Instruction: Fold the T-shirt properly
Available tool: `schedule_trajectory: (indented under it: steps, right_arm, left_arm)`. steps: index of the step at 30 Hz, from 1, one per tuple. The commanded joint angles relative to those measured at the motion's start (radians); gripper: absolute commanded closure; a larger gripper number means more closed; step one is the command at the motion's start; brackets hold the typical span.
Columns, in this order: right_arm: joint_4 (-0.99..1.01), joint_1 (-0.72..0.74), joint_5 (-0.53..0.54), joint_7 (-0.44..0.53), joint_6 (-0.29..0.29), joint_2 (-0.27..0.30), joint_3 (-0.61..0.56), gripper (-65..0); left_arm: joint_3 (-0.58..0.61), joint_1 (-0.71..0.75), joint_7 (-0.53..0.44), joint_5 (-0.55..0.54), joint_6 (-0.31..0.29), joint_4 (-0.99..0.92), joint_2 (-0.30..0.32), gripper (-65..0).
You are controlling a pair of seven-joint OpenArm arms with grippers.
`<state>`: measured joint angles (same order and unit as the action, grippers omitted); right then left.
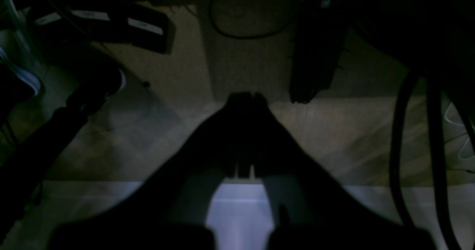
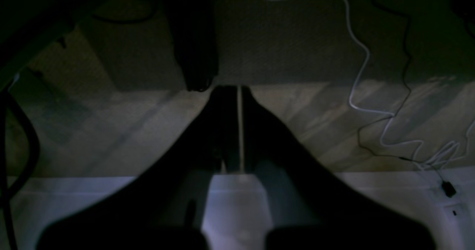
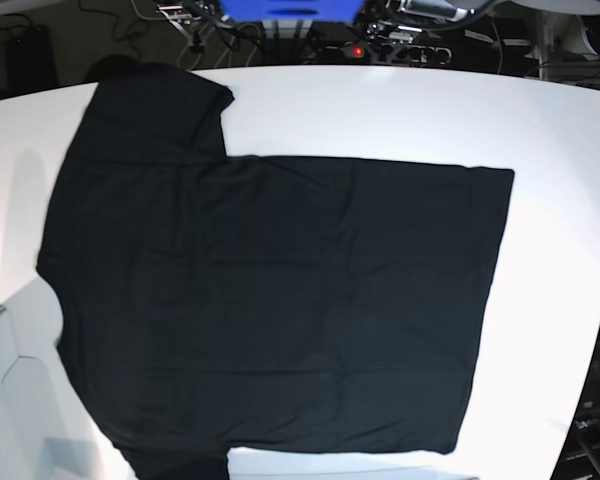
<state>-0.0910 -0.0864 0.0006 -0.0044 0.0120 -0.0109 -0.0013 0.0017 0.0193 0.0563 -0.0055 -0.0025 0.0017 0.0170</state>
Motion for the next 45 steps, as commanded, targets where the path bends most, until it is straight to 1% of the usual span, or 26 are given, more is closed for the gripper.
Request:
schedule_trajectory:
  steps: [1,37,40,42,45]
  right_arm:
    - [0.001,-0.008,0.003,-0.006,-0.017,0.004,-0.003,0.0]
    - [-0.003,-0.022,0.003,-0.006,-0.017,0.004,-0.003,0.0]
    - [-0.005,-0.042,0.003,-0.006,-0.017,0.004,-0.003,0.0]
    - [-0.006,-0.049,0.003,-0.003,-0.017,0.004,-0.003,0.0]
    - [-0.02,-0.082,0.003,0.005,-0.017,0.004,-0.003,0.0]
  left_arm:
    - [0.001,0.005,0.003,-0.001,0.002,0.002,0.002,-0.1]
    - [0.001,0.023,0.003,-0.001,0.005,0.004,0.005,-0.1]
    - [0.001,0.024,0.001,-0.001,0.002,0.004,0.007,-0.1]
    - [0.001,0.028,0.001,-0.001,0.002,0.004,0.019,-0.1]
    - [-0.001,0.07,-0.002,-0.001,0.0,0.025,0.039,-0.1]
